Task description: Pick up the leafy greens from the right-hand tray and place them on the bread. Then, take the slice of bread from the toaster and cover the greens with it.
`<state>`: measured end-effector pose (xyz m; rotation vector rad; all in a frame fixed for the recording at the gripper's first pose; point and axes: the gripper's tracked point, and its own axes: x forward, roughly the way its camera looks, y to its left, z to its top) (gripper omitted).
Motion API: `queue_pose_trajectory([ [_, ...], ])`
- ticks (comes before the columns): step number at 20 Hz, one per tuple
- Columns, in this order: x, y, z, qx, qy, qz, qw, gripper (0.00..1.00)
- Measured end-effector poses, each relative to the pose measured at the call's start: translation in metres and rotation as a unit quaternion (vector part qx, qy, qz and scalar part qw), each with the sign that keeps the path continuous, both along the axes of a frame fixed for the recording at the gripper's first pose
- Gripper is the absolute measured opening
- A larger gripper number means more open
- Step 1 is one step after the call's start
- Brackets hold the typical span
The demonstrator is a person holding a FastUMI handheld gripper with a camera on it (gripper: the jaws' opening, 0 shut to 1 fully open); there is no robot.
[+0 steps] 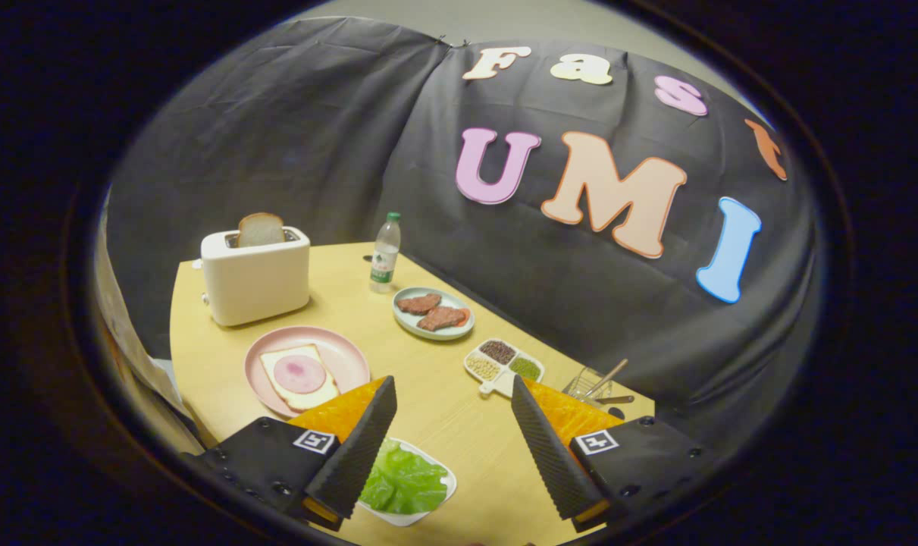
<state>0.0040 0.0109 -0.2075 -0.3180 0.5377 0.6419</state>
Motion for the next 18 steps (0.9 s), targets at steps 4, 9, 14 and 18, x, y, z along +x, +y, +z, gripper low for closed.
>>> queue_pose_trajectory([
  [4,-0.007,0.004,-0.037,-0.019,0.038,0.03,0.999,0.98],
  [9,-0.023,0.006,-0.081,-0.042,0.09,0.067,0.993,0.98],
  [14,-0.045,-0.001,-0.125,-0.067,0.143,0.093,0.983,0.98],
  [18,-0.063,-0.003,-0.154,-0.073,0.189,0.102,0.974,0.99],
])
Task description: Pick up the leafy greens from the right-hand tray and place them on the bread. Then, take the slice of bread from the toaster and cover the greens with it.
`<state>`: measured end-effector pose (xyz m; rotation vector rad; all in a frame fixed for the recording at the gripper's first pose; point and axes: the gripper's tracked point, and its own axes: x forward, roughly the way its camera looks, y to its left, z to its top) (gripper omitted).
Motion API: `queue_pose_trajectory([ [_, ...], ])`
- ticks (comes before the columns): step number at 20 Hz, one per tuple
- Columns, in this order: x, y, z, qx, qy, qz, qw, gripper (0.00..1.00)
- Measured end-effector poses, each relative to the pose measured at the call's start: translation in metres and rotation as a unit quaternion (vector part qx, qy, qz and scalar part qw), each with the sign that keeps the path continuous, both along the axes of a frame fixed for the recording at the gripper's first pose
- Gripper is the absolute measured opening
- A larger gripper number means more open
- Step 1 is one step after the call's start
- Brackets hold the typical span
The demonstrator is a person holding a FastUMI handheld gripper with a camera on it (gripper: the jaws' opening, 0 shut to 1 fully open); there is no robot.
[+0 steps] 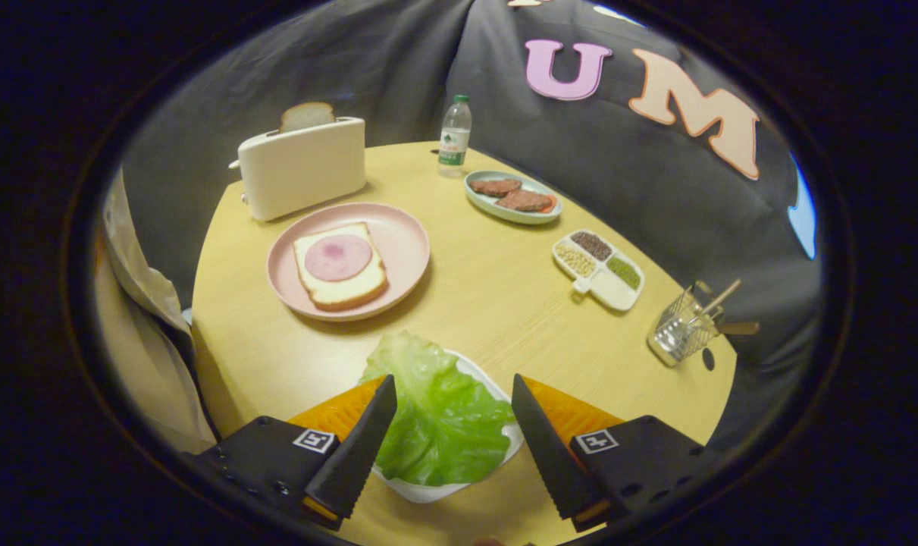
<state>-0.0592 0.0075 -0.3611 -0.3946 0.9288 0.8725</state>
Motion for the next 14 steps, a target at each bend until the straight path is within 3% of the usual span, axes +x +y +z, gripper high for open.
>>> queue_pose_trajectory([
  [12,-0.023,0.0,-0.046,-0.021,0.073,0.008,0.997,0.99],
  [14,-0.027,0.0,-0.049,-0.016,0.094,-0.004,0.995,0.93],
])
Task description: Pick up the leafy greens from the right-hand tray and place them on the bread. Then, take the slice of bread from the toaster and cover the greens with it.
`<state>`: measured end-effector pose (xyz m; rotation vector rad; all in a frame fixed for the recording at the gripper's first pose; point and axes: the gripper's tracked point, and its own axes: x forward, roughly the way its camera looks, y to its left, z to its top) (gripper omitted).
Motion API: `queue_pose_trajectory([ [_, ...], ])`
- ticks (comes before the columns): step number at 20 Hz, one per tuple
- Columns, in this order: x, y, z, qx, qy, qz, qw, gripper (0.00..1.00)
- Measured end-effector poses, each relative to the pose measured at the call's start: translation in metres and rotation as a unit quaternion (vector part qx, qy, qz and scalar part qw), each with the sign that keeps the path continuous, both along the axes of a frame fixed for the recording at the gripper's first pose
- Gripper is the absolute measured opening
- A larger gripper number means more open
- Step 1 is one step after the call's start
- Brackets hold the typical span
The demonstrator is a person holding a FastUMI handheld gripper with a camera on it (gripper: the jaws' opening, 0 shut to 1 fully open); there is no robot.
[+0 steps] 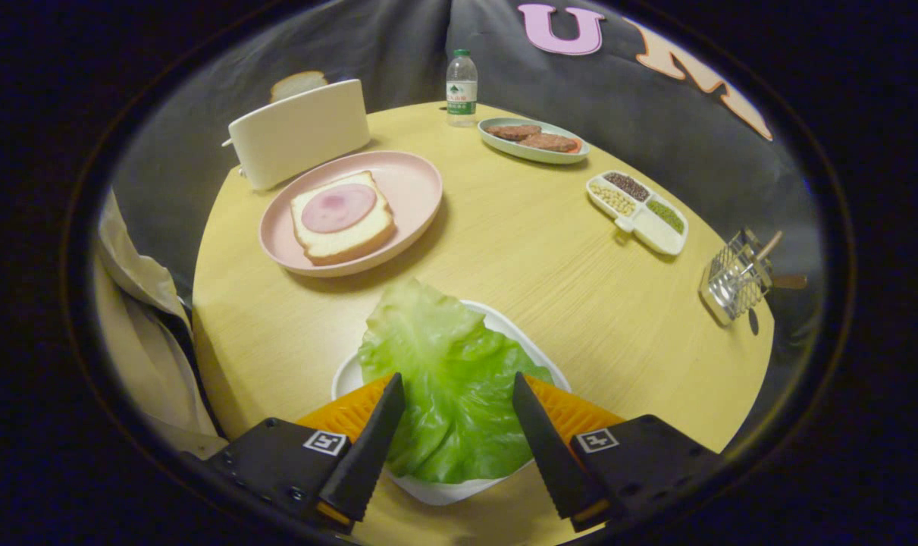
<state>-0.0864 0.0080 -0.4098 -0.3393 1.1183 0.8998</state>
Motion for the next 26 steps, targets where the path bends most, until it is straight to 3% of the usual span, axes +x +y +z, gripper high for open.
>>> queue_pose_trajectory([
  [1,-0.001,-0.001,0.0,0.002,0.004,-0.007,1.0,0.9],
  [6,-0.007,0.005,0.003,0.002,-0.006,0.008,1.0,0.44],
  [10,-0.006,0.006,0.003,0.008,-0.002,-0.004,1.0,0.08],
  [13,-0.009,0.007,0.007,0.008,-0.01,0.003,1.0,0.04],
  [20,0.008,0.012,0.041,0.02,-0.04,-0.013,0.999,0.03],
  [26,0.022,0.029,0.077,0.023,-0.07,-0.002,0.997,0.03],
])
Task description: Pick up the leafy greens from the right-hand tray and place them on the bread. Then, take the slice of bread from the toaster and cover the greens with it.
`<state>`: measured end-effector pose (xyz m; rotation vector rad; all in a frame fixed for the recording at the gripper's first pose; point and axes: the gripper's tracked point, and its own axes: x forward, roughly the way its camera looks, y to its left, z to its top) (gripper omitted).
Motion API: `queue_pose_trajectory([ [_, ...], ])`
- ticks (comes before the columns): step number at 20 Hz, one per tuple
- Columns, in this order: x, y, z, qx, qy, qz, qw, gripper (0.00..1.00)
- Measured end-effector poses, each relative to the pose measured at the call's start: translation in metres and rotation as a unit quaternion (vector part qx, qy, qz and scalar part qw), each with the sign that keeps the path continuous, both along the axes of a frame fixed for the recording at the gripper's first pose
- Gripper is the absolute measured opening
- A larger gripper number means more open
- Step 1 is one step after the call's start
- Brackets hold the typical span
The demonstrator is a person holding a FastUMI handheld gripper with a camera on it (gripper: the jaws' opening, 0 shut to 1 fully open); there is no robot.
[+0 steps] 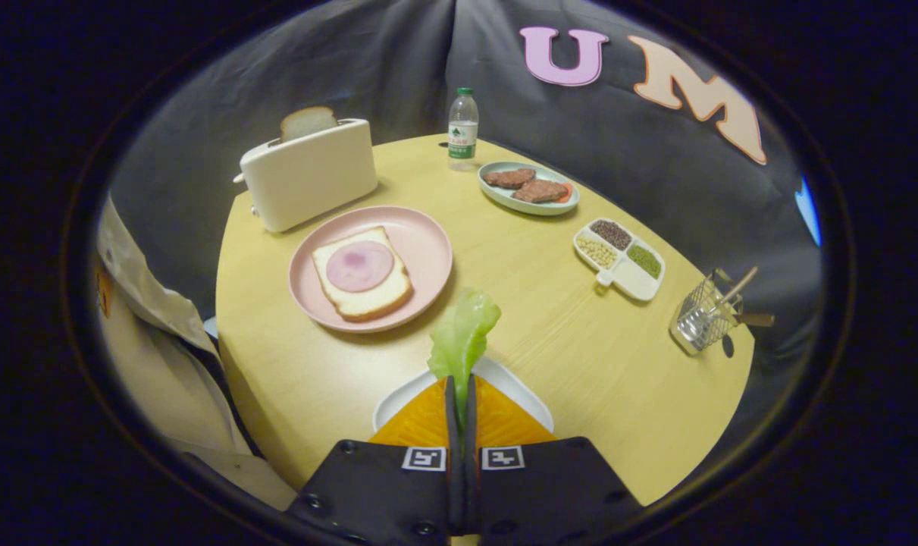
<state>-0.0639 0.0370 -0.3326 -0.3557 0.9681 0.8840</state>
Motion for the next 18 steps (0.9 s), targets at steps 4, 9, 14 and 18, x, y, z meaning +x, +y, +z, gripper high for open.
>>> queue_pose_trajectory([
  [4,0.003,0.025,0.016,0.004,-0.016,0.017,1.0,0.03],
  [9,0.003,0.058,0.024,0.004,-0.024,0.04,0.999,0.03],
  [14,0.003,0.092,0.029,0.01,-0.024,0.063,0.998,0.03],
  [18,0.002,0.122,0.028,0.016,-0.02,0.087,0.996,0.03],
])
